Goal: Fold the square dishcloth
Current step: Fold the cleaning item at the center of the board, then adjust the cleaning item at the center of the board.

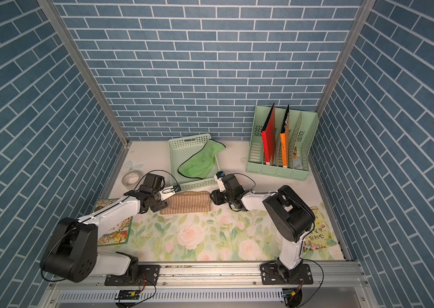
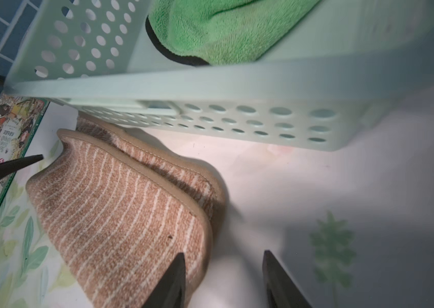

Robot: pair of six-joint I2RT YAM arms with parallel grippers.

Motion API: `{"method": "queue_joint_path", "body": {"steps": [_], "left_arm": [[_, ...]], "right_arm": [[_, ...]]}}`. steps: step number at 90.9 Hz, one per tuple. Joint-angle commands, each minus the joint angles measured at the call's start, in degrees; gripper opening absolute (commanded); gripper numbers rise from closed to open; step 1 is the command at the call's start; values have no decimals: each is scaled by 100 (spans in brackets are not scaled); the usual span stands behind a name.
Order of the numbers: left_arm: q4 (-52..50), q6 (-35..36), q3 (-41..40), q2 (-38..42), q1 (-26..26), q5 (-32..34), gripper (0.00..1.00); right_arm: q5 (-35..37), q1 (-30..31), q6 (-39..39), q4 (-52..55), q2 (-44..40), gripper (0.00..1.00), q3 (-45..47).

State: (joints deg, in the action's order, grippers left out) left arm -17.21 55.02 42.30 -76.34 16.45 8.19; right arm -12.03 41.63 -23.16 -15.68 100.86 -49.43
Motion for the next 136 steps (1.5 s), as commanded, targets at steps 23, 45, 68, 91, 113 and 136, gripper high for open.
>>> {"method": "queue_joint_path", "body": {"steps": [23,45,68,91,113,136], "left_arm": [[-546,-167,-40,-81,104,-1280,79],[328,-155,-517,-849,96,-573,72],[144,133,-780,-590,100,-604,72],[-581,133,-717,275,884,-1381,76],[-981,-386,-234,514,983,-1284,76],[-768,-349,-742,739,966,-799,75]], "right_arm": [[204,1155,-697,-979,342,24,70],[178,1129,-1000,-1090,1086,16,166],[289,1055,-1132,-878,33,12,1340],[211,1428,-1267,-259,-1196,11,2029],[74,1204,-579,625,-904,14,503],[130,934,-339,734,507,11,-300]]}}
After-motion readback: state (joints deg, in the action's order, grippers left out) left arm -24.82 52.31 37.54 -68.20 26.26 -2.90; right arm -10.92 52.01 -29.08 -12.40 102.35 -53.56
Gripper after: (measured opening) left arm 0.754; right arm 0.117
